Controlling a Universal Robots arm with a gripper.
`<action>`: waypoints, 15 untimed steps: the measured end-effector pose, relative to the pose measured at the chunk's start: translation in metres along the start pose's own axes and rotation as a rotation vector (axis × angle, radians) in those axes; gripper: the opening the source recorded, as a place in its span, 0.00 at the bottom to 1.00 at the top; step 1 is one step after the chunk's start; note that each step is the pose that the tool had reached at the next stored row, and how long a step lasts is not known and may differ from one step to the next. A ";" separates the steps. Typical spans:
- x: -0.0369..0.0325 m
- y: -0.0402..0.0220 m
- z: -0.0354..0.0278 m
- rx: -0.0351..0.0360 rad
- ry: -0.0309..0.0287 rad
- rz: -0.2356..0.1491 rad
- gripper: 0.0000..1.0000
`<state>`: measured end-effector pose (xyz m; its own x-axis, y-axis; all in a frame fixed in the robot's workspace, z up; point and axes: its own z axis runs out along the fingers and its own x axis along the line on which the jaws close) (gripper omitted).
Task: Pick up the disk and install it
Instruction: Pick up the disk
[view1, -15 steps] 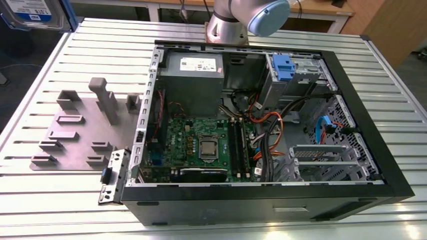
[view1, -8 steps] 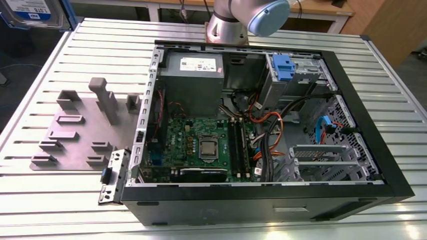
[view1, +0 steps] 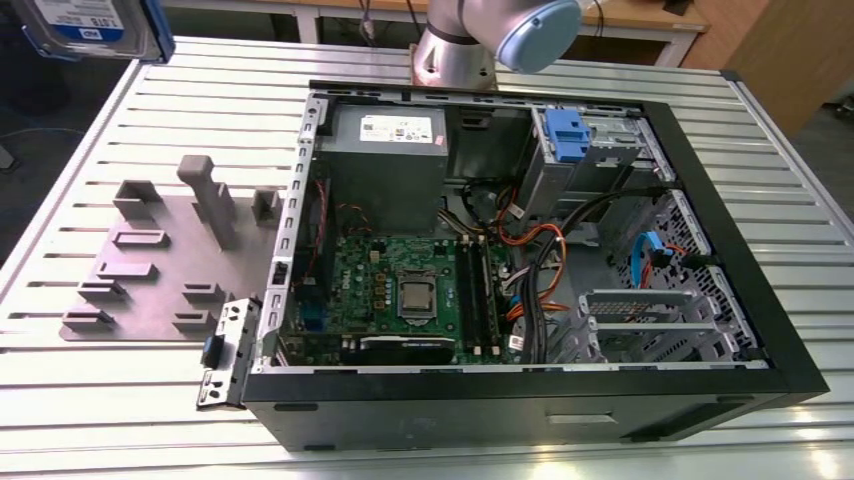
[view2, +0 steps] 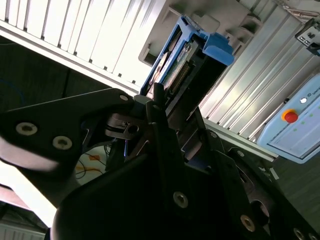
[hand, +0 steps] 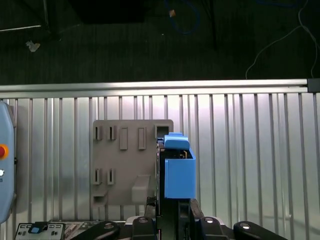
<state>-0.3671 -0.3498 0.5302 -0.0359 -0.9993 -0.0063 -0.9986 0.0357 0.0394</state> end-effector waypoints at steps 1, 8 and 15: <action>-0.0001 -0.0031 -0.0002 -0.0001 0.0001 0.000 0.35; -0.0008 -0.0234 -0.0008 -0.0001 0.0000 0.000 0.35; -0.0016 -0.0453 -0.0014 -0.0001 -0.0006 0.000 0.35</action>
<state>-0.3217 -0.3498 0.5298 -0.0359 -0.9993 -0.0069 -0.9986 0.0356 0.0396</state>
